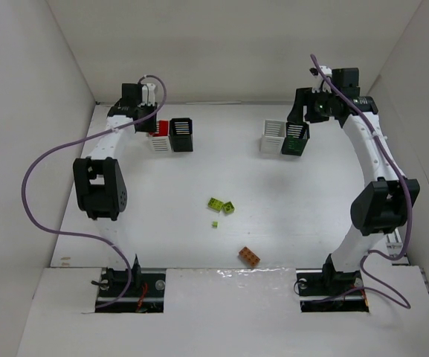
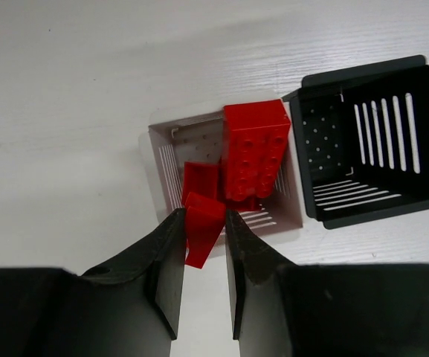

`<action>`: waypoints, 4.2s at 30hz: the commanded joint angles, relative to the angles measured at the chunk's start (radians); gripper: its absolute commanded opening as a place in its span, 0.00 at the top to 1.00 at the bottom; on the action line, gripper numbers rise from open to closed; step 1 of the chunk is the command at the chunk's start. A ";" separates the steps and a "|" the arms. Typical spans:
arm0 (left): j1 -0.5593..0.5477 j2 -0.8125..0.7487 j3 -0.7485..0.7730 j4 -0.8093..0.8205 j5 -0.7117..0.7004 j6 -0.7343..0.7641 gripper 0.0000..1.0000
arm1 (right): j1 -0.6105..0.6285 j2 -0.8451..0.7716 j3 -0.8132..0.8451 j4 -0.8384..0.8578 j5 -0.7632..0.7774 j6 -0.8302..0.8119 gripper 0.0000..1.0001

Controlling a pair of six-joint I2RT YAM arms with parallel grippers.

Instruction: Sort the legos into containers by color

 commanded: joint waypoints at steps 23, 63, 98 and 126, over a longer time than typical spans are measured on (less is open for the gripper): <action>0.006 -0.259 0.104 0.097 0.006 -0.005 0.26 | 0.205 -0.019 -0.135 -0.341 -0.122 -0.529 0.27; 0.089 -0.715 -0.407 0.171 0.092 -0.023 0.00 | 0.746 0.140 -0.413 0.005 0.069 -0.957 0.04; 0.057 -0.649 -0.419 0.198 0.178 -0.035 0.00 | 0.536 0.079 -0.047 -0.193 0.113 -0.752 0.77; -0.018 -0.528 -0.329 0.154 0.273 0.057 0.00 | 0.124 0.433 0.460 -0.093 0.076 -0.307 0.69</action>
